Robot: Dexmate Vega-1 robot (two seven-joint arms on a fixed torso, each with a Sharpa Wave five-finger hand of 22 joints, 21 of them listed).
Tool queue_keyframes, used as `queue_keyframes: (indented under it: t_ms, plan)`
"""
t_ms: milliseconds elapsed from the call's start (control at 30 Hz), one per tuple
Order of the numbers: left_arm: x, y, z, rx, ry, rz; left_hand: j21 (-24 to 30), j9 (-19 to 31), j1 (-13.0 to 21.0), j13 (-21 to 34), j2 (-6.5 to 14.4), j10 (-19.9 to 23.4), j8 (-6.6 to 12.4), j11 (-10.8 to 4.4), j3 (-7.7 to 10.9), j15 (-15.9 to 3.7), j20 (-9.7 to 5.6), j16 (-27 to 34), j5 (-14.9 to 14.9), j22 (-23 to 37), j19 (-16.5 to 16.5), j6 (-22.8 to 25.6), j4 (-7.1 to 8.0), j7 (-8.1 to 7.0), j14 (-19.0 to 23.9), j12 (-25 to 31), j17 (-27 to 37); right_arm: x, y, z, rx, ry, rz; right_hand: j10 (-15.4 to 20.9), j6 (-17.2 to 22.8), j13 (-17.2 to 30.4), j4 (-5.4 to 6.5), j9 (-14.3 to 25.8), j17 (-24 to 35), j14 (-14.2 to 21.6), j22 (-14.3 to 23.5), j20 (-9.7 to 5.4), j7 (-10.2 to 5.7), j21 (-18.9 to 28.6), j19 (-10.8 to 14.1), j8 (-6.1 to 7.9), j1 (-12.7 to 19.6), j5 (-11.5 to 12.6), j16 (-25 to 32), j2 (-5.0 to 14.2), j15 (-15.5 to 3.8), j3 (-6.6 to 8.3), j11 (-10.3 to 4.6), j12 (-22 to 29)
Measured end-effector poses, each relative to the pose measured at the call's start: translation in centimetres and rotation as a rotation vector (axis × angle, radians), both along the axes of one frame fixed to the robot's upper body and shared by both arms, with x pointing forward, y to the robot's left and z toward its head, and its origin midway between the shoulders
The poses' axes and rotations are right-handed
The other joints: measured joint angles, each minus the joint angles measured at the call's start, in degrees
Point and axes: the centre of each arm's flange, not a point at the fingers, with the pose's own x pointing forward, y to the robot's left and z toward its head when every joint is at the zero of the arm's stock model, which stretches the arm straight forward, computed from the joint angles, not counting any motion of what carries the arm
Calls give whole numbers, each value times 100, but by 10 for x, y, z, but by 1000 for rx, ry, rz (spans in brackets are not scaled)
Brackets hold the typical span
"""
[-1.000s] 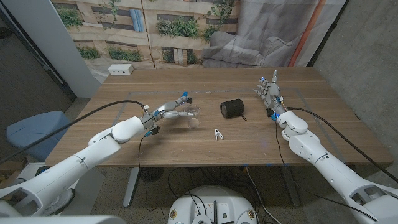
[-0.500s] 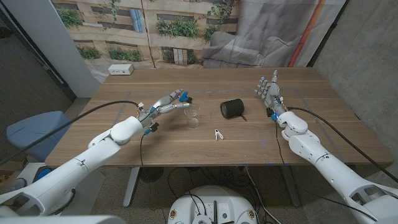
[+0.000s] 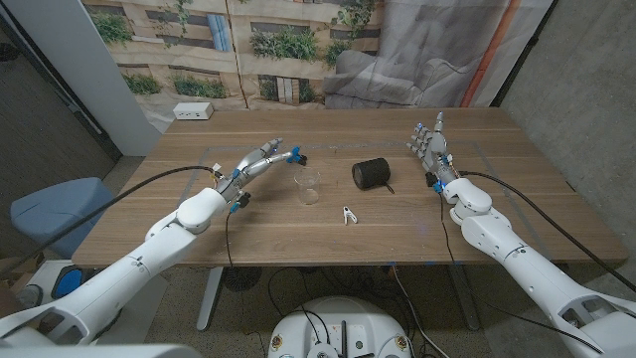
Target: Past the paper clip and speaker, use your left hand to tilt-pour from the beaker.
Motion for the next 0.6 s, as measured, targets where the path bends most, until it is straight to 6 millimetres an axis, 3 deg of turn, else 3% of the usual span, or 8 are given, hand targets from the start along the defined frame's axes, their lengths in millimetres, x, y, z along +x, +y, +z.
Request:
queue_keyframes:
  t_ms: [133,267,600]
  plan:
    - [4,2,2,-42,-9,-5,0,0,-42,0,42,136,0,-8,0,-61,0,19,0,0,0,111,0,-11,1,44,0,0,0,0,0,0,0,0,0,0,0,0,0,0,0,0,0,0,0,0,0,0,0,0,0,0,0,0]
    - [19,2,-3,-94,11,9,35,0,-92,0,91,243,0,-41,0,-113,-1,22,0,0,36,191,0,-30,54,44,0,0,0,0,0,0,0,0,0,0,0,0,0,0,0,0,0,0,0,0,0,0,0,0,0,0,0,0]
    - [31,-6,-6,-173,28,-8,34,1,-212,0,217,212,-27,-54,47,-87,3,-2,0,0,126,204,0,-43,77,-6,1,0,0,0,0,0,0,0,0,0,0,0,0,0,0,0,0,0,0,0,0,0,0,0,0,0,0,0]
